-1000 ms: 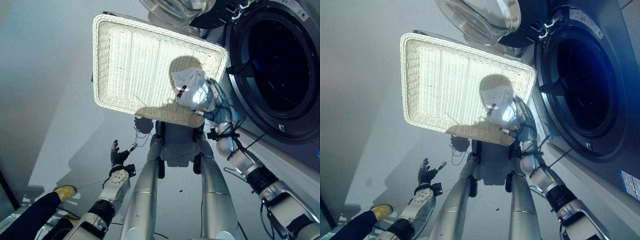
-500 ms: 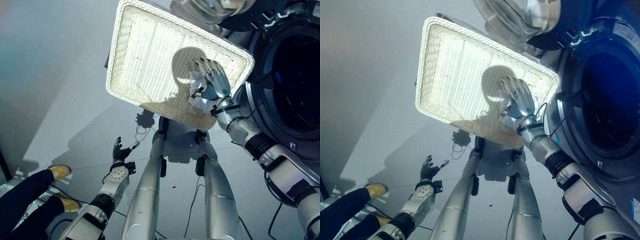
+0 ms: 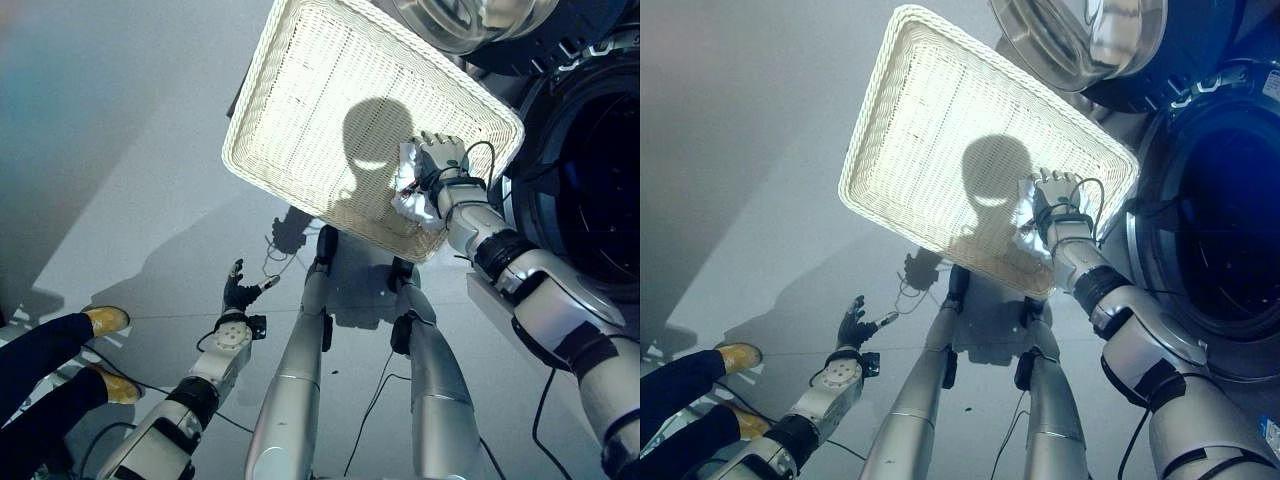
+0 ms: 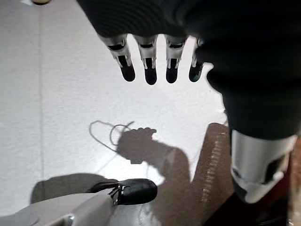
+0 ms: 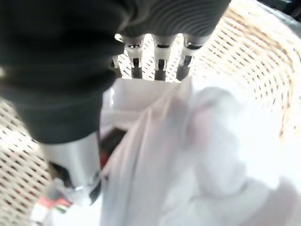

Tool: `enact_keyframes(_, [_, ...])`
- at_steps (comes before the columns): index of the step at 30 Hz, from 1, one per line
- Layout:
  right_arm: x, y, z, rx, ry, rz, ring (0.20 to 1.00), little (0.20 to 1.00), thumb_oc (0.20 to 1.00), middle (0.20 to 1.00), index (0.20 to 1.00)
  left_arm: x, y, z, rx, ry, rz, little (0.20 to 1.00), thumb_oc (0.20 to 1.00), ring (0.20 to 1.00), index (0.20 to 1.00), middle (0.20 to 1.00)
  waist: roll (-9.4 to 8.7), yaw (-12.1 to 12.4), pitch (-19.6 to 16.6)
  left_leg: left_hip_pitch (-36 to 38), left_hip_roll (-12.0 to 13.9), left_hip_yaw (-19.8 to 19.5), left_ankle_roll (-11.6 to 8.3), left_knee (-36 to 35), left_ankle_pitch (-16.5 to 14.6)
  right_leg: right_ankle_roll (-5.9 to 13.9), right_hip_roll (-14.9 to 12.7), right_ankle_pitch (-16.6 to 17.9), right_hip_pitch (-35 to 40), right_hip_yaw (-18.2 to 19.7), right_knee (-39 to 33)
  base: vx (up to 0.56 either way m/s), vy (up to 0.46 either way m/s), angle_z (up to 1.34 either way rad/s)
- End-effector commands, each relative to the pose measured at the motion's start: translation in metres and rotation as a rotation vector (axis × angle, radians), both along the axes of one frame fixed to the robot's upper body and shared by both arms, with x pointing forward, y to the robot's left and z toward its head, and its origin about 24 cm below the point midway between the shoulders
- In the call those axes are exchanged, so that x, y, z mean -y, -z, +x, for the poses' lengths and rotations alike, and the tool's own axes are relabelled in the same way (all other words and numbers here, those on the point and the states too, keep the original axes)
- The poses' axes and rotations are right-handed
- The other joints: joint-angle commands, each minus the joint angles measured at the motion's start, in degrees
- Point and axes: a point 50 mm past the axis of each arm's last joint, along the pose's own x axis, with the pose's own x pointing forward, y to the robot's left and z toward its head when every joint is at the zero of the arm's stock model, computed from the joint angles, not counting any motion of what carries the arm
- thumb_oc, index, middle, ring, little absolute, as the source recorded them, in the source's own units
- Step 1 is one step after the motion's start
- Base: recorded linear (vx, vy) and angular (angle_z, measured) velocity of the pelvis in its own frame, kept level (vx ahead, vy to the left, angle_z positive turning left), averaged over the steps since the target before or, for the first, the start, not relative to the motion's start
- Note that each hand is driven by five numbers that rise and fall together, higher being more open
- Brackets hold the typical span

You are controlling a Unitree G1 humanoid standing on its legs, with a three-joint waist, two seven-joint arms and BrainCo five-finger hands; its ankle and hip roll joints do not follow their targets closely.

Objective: Put the clothes into the washing machine.

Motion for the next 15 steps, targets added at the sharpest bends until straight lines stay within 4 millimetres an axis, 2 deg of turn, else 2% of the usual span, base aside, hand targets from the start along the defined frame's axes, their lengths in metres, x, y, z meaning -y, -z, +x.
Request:
enact_keyframes(1, [0.085,0.076,-0.029,-0.571,0.393,0.039,0.285,0.285,0.285,0.285,0.285,0.002,-0.003,0.002,0.001,0.029,0.048,1.000,1.000,1.000,1.000,1.000,3.15,2.87,2.07,0.21,-4.43,3.27,0.95,0.04,-1.75,4.73,0.33,1.15,1.12,-1.10,-1.25,0.01,-0.074,0.06])
enact_keyframes(2, [0.083,0.081,-0.030,-0.662,0.385,0.047,0.200,0.200,0.200,0.200,0.200,0.002,-0.004,0.002,0.002,0.034,0.052,1.000,1.000,1.000,1.000,1.000,3.24,3.09,2.07,0.33,-4.54,2.98,0.96,0.20,-1.77,4.60,0.29,1.11,1.33,-1.18,-1.30,0.00,-0.068,0.07])
enact_keyframes(5, [0.077,0.087,-0.031,-0.745,0.343,0.072,0.200,0.200,0.200,0.200,0.200,0.001,-0.007,0.003,0.001,0.041,0.060,1.000,1.000,1.000,1.000,1.000,3.31,3.34,2.07,0.70,-4.76,2.61,1.05,0.73,-1.89,4.33,0.31,1.00,1.64,-1.27,-1.11,0.00,-0.065,0.09])
enact_keyframes(7, [0.068,0.087,-0.028,-0.731,0.284,0.087,0.200,0.200,0.200,0.200,0.200,0.002,-0.008,0.005,0.000,0.050,0.068,1.000,1.000,1.000,1.000,1.000,3.33,3.55,2.07,1.09,-4.94,2.29,1.05,1.34,-2.14,4.22,0.23,0.90,2.01,-1.41,-0.88,0.00,-0.083,0.09])
enact_keyframes(11, [0.059,0.080,-0.019,-0.558,0.200,0.117,0.200,0.200,0.200,0.200,0.200,0.003,-0.008,0.005,-0.002,0.051,0.075,1.000,1.000,1.000,1.000,1.000,3.07,3.43,2.07,1.84,-5.02,2.27,1.06,1.85,-2.43,4.04,0.49,1.02,2.69,-1.44,-0.92,0.00,-0.063,0.10])
enact_keyframes(13, [0.055,0.066,-0.012,-0.362,0.140,0.151,0.200,0.200,0.200,0.200,0.200,0.002,-0.008,0.004,-0.002,0.048,0.077,1.000,1.000,1.000,1.000,1.000,2.76,3.06,2.07,2.47,-4.92,2.66,0.98,2.05,-2.67,4.06,0.70,1.26,3.30,-1.40,-1.28,-0.01,-0.020,0.02])
enact_keyframes(15, [0.051,0.055,-0.009,-0.261,0.096,0.169,0.200,0.200,0.200,0.200,0.200,0.000,-0.007,0.003,-0.003,0.044,0.076,1.000,1.000,1.000,1.000,1.000,2.54,2.82,2.07,2.76,-4.77,2.91,0.94,2.10,-2.81,4.07,0.89,1.33,3.50,-1.25,-1.40,0.00,0.000,0.00])
